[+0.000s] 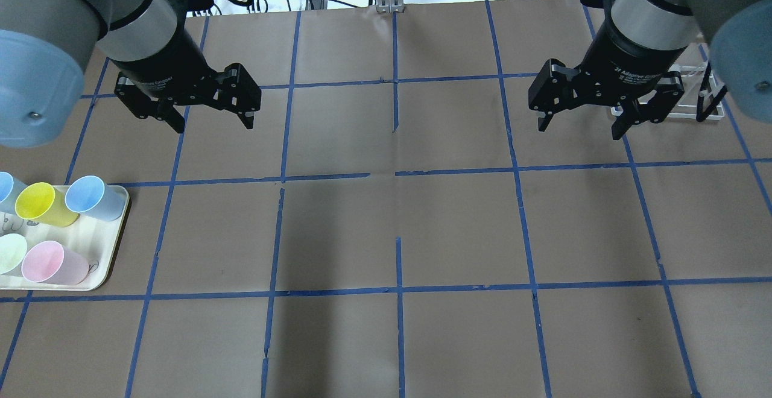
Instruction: Transfer IKEA cup to right arm and place on rack
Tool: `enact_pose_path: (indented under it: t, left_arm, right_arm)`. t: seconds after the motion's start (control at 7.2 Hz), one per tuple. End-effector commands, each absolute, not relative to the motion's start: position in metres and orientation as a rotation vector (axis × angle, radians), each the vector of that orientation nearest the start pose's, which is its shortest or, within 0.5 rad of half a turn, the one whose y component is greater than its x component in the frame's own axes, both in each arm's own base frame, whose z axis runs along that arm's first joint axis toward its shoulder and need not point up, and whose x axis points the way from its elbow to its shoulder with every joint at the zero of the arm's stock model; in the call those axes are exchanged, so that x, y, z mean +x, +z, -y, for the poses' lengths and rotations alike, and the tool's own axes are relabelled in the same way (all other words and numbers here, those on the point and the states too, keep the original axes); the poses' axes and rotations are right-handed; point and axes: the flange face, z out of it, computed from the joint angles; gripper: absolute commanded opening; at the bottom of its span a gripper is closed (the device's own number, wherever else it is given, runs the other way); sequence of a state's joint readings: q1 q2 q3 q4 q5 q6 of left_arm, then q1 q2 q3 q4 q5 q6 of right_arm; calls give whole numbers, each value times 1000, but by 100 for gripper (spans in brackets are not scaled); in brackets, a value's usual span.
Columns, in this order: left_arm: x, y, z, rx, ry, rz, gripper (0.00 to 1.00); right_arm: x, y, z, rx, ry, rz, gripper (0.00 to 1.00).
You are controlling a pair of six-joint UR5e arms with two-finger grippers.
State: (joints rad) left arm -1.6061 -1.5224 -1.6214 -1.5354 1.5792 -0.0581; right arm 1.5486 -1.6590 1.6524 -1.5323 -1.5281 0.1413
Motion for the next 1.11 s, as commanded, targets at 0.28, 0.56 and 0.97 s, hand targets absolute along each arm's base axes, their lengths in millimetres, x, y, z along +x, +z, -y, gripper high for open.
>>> enact_pose_path:
  t: [0.28,0.56,0.97]
  left_arm:
    - [-148,491,469,-39,-56,-3133,100]
    - [-147,492,471,-46,-58,-3141,100]
    - [-140,490,470,26,-36,-3134,100]
  right_arm:
    - [127,487,451,255,51,-3091,100]
    - [127,486,451,255,51,-3091,100]
    - [126,483,451,270,63,-3095,100]
